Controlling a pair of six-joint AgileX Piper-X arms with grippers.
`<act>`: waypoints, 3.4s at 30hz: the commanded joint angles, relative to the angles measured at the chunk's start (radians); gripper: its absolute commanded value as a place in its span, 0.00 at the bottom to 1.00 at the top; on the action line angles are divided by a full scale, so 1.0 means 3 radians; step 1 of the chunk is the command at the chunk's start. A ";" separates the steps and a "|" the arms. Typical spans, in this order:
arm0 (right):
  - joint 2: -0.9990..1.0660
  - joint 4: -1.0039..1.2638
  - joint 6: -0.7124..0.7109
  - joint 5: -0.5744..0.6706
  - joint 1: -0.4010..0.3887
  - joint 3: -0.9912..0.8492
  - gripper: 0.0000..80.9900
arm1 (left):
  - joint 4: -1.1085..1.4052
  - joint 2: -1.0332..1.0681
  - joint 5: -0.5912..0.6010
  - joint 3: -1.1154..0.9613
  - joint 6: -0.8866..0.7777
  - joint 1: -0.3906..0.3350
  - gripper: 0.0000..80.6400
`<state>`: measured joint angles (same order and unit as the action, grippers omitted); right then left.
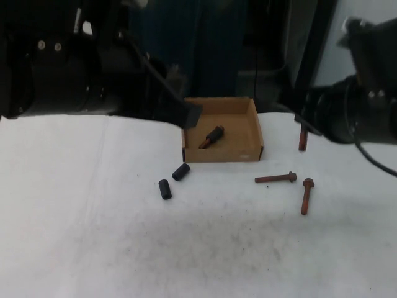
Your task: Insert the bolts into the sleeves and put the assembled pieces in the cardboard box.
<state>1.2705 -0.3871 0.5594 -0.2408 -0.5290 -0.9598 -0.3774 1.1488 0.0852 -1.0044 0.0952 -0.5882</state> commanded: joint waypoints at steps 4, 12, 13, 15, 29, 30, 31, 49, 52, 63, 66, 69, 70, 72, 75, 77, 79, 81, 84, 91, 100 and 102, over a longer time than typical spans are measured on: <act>-0.0159 0.0541 -0.0494 0.0026 -0.0035 -0.0044 0.00 | 0.0260 -0.0094 -0.0055 -0.0005 0.0071 -0.0006 0.01; -0.0394 0.0734 -0.1141 0.0773 -0.0202 -0.0191 0.00 | 0.0179 -0.0419 -0.0113 -0.0005 -0.0004 0.0001 0.01; -0.0411 0.0734 -0.1182 0.0772 -0.0243 -0.0223 0.00 | 0.0134 -0.0482 -0.0106 -0.0005 -0.0063 0.0017 0.01; -0.0451 0.0734 -0.1282 0.0772 -0.0354 -0.0299 0.00 | -0.0024 -0.0638 -0.0104 -0.0005 -0.0184 0.0057 0.01; -0.0435 0.1032 -0.1458 0.0985 -0.1042 -0.0105 0.00 | -0.0475 -0.0974 -0.0129 -0.0002 -0.0548 0.0033 0.01; -0.0430 0.1167 -0.1670 0.0984 -0.1088 -0.0024 0.00 | -0.0484 -0.0951 -0.0129 -0.0002 -0.0573 0.0031 0.01; -0.0430 0.1342 -0.1909 0.0984 -0.1128 0.0060 0.00 | -0.0513 -0.0935 -0.0129 -0.0002 -0.0637 0.0031 0.01; -0.0438 0.2199 -0.1556 0.1024 -0.1262 0.1073 0.00 | 0.0756 -0.1008 -0.0721 0.0721 -0.1987 0.0304 0.01; -0.0438 0.2502 -0.1517 0.1024 -0.1262 0.1286 0.00 | 0.0842 -0.1008 -0.0533 0.0858 -0.2371 0.0273 0.01; -0.0438 0.3201 -0.1523 0.0699 -0.1245 0.1640 0.00 | 0.2394 -0.1008 -0.0445 0.1986 -0.1410 -0.0212 0.01; -0.0446 0.3363 -0.1635 0.0645 -0.1241 0.1640 0.00 | 0.2575 -0.1016 -0.0447 0.2282 -0.1351 -0.0245 0.01; -0.0446 0.3512 -0.1693 0.0643 -0.1241 0.1640 0.00 | 0.2624 -0.1043 -0.0412 0.2522 -0.1339 -0.0244 0.01; -0.0446 0.3536 -0.1693 0.0643 -0.1241 0.1640 0.00 | 0.2683 -0.1054 -0.0413 0.2582 -0.1327 -0.0244 0.01; -0.0446 0.3569 -0.1693 0.0643 -0.1241 0.1640 0.00 | 0.2823 -0.1062 -0.0370 0.2659 -0.1168 -0.0244 0.01; -0.0440 0.3650 -0.1693 0.0643 -0.1241 0.1640 0.00 | 0.3074 -0.1062 -0.0284 0.2703 -0.0891 -0.0295 0.01; -0.0426 0.3761 -0.1693 0.0649 -0.1247 0.1640 0.00 | 0.3221 -0.1062 -0.0284 0.2704 -0.0725 -0.0395 0.01; -0.0397 0.3882 -0.1693 0.0647 -0.1247 0.1624 0.00 | 0.3391 -0.1062 -0.0284 0.2704 -0.0660 -0.0573 0.01; -0.0352 0.3995 -0.1693 0.0681 -0.1247 0.1600 0.00 | 0.3498 -0.1062 -0.0284 0.2704 -0.0661 -0.0733 0.01; -0.0268 0.4236 -0.1693 0.0681 -0.1247 0.1558 0.00 | 0.3547 -0.1062 -0.0284 0.2704 -0.0661 -0.0959 0.01; -0.0230 0.4277 -0.1693 0.0681 -0.1247 0.1531 0.00 | 0.3541 -0.1062 -0.0511 0.2759 -0.0661 -0.1141 0.01; -0.0230 0.4275 -0.1533 0.0681 -0.1292 0.1531 0.00 | 0.3498 -0.1043 -0.0772 0.2830 -0.0736 -0.1141 0.01; -0.0230 0.4275 -0.1412 0.0688 -0.1327 0.1531 0.00 | 0.3493 -0.1003 -0.0926 0.2834 -0.0767 -0.1141 0.01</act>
<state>1.2020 0.8748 0.0728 -0.0400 -0.9099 -0.4873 0.6577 0.8441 -0.1452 -0.1531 -0.1228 -0.9253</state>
